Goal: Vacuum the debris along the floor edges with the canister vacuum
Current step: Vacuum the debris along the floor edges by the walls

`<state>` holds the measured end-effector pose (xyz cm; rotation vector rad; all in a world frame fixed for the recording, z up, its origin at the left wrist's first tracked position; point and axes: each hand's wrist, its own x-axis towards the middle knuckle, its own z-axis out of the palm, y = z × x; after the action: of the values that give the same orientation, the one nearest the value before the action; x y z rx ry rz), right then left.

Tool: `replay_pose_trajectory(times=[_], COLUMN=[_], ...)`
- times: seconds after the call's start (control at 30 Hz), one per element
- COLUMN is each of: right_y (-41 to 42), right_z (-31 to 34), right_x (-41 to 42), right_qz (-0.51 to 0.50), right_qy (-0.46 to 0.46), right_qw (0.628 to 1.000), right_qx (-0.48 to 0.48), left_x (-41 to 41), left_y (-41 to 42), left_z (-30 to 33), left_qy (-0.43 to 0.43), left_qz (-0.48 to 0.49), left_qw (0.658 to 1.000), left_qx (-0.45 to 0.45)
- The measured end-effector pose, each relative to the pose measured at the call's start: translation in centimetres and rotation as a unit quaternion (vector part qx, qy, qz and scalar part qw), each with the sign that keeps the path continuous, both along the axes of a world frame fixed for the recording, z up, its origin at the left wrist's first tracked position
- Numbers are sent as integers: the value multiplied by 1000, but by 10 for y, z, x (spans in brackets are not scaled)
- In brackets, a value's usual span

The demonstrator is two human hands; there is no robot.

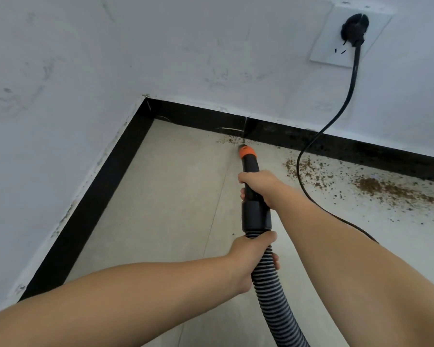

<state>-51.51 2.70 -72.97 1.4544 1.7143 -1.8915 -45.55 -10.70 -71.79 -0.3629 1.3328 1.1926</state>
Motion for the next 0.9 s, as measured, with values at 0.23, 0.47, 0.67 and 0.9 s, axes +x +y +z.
replay_pose_trajectory(times=[0.23,0.47,0.67,0.9], right_y=[-24,-12,15,39], right_z=[1,-3,-3,-7], right_x=[-51,-55,-25,17], right_qz=[61,48,0,-60], right_qy=[17,12,2,-2], right_qw=[998,999,1000,998], right_qx=[-2,16,28,27], left_x=[-36,-42,-28,0], left_y=[-16,-6,12,30], left_z=[1,-3,-2,-5], left_qy=[24,9,2,6], left_qz=[64,52,-7,-64], left_qw=[998,999,1000,998], left_qx=[-1,5,11,17])
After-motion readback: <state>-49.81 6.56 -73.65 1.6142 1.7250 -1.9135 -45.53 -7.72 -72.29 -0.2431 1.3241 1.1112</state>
